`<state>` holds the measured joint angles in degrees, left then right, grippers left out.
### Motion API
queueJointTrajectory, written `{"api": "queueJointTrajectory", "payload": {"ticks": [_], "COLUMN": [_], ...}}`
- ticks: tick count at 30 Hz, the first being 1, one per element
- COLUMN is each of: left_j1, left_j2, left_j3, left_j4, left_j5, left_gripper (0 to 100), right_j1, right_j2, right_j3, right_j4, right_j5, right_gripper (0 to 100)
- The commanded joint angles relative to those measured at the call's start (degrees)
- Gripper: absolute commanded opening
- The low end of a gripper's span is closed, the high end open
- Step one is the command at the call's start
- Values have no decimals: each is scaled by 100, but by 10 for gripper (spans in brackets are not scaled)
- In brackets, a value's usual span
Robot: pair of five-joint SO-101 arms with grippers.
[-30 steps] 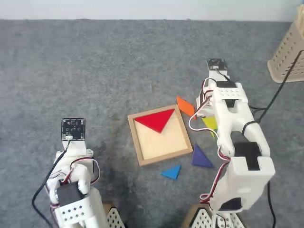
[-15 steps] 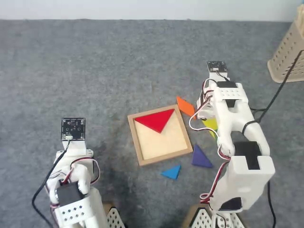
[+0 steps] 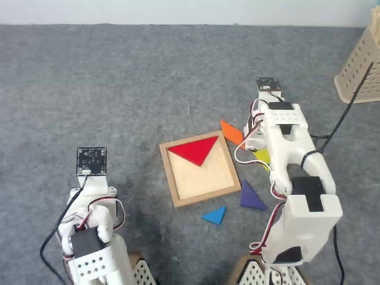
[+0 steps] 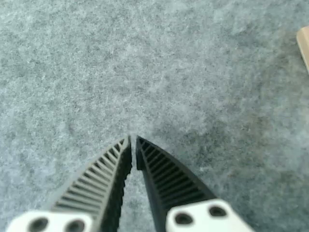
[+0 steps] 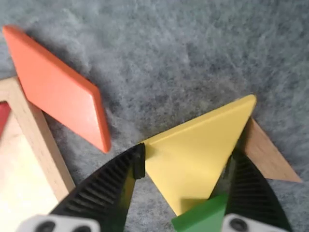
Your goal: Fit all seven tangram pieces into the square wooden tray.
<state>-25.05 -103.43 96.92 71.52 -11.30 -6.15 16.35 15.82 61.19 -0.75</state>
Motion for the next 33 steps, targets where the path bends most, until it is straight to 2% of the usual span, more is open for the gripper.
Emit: {"api": "queueJointTrajectory", "payload": {"ticks": [1, 11, 21, 28, 33], "left_j1": [-26, -26, -26, -26, -26], "left_j2": [-79, -79, -79, -79, -79], "left_j3": [-40, -40, -40, -40, -40], "left_j4": [44, 44, 44, 44, 44], "left_j5": [-26, -26, -26, -26, -26], "left_gripper": [13, 13, 13, 13, 13], "right_j1": [-66, -514, -514, -523, -347], "right_j2": [-22, -75, 180, 180, 22], "right_j3": [-105, -105, -88, -88, -211], "right_j4": [154, 101, 154, 145, 171], "right_j5": [114, 563, 651, 765, 721], "right_gripper": [276, 275, 273, 148, 132]}}
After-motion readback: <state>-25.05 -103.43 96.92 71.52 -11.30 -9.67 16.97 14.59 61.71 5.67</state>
